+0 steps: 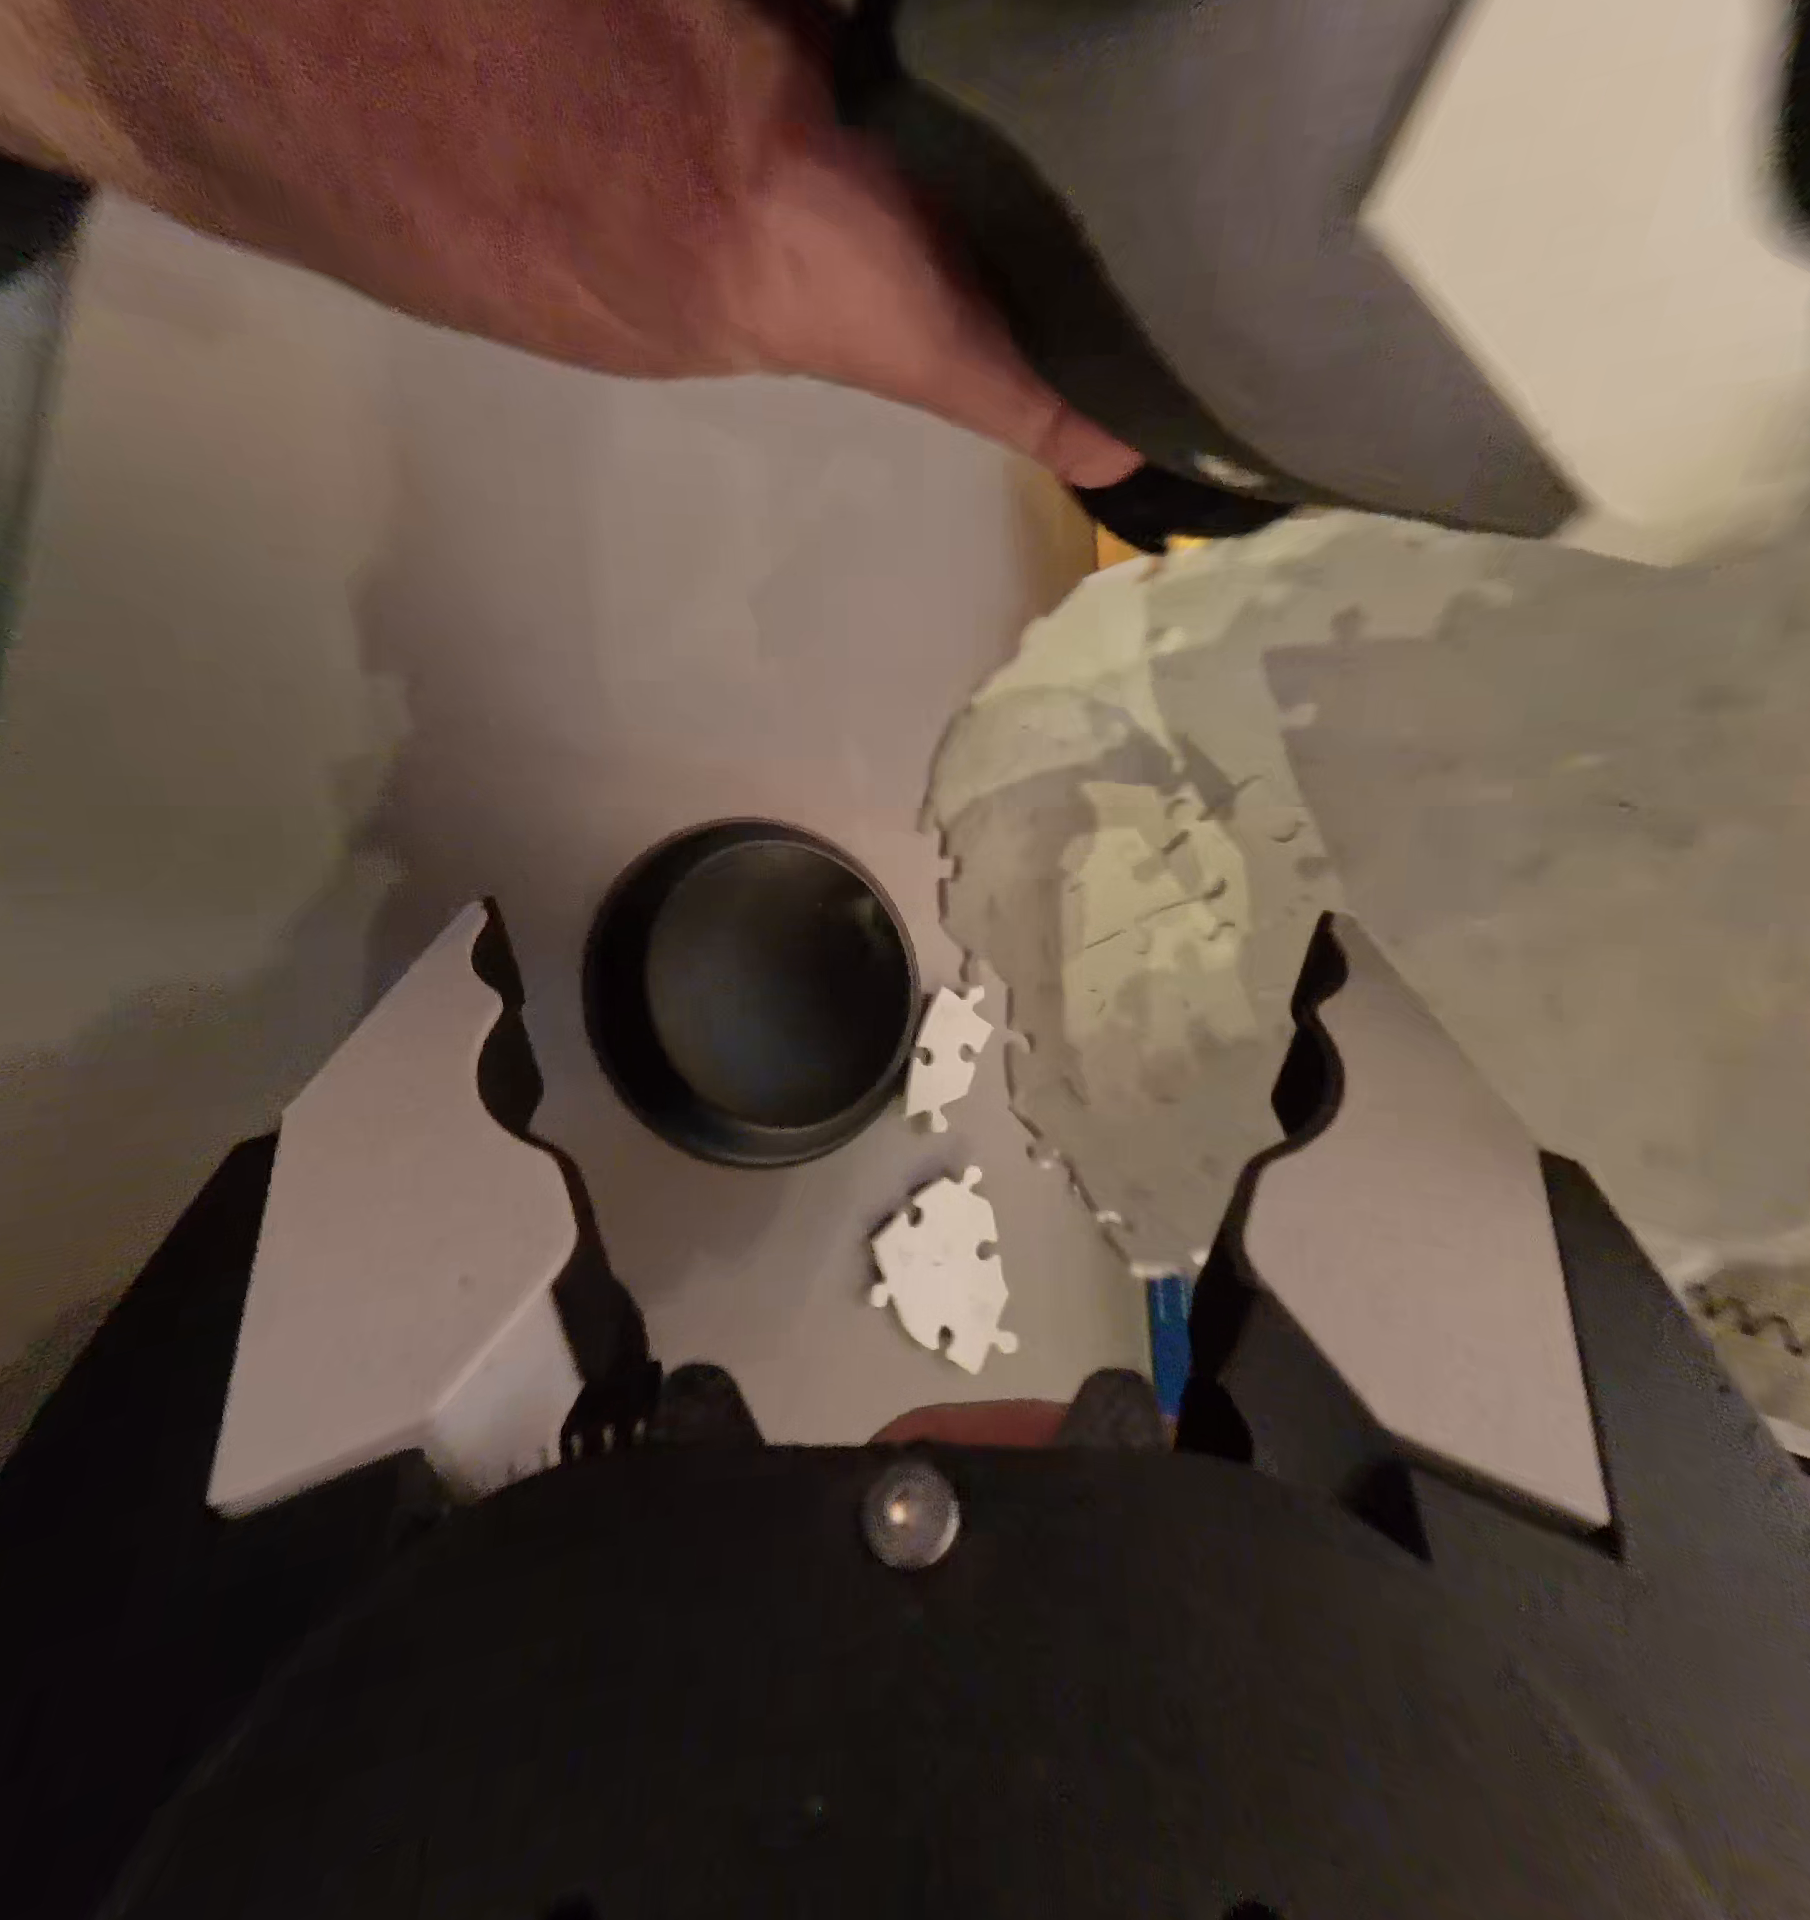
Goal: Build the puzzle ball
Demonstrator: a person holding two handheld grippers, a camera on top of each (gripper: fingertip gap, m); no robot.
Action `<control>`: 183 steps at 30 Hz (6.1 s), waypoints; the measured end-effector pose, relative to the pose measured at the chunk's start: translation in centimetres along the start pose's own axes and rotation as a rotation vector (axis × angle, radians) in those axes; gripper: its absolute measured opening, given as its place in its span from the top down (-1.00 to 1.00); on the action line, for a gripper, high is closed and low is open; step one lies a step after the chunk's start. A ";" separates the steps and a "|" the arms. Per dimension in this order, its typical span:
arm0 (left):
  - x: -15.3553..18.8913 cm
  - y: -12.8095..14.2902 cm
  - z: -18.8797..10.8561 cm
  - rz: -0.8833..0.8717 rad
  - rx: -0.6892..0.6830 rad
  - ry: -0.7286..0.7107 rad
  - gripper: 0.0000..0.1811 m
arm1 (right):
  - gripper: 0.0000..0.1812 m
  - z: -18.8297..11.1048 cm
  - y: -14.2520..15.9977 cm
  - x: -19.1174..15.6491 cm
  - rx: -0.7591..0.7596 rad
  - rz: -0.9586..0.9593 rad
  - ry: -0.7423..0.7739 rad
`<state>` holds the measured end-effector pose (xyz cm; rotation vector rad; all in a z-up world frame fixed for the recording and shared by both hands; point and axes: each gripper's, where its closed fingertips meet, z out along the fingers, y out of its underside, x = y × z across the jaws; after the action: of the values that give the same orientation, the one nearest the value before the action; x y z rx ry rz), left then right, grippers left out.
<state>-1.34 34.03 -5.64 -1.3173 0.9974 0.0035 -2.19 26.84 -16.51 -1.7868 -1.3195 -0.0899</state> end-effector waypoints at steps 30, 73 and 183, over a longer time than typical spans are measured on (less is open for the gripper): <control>2.1 0.3 0.6 0.036 0.123 0.012 0.97 | -0.27 1.1 3.7 -2.2 -0.189 -0.071 -0.154; 2.2 0.9 0.3 0.095 0.149 -0.023 0.97 | -0.35 1.1 4.1 -4.6 -0.160 0.055 -0.324; -3.8 4.9 1.4 -0.564 0.051 -0.013 0.96 | 1.00 -3.1 5.0 -1.1 0.141 0.403 -0.285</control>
<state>-5.36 38.68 -7.31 -1.5090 0.5837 -0.4387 2.64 23.74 -18.17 -1.9552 -1.0978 0.4832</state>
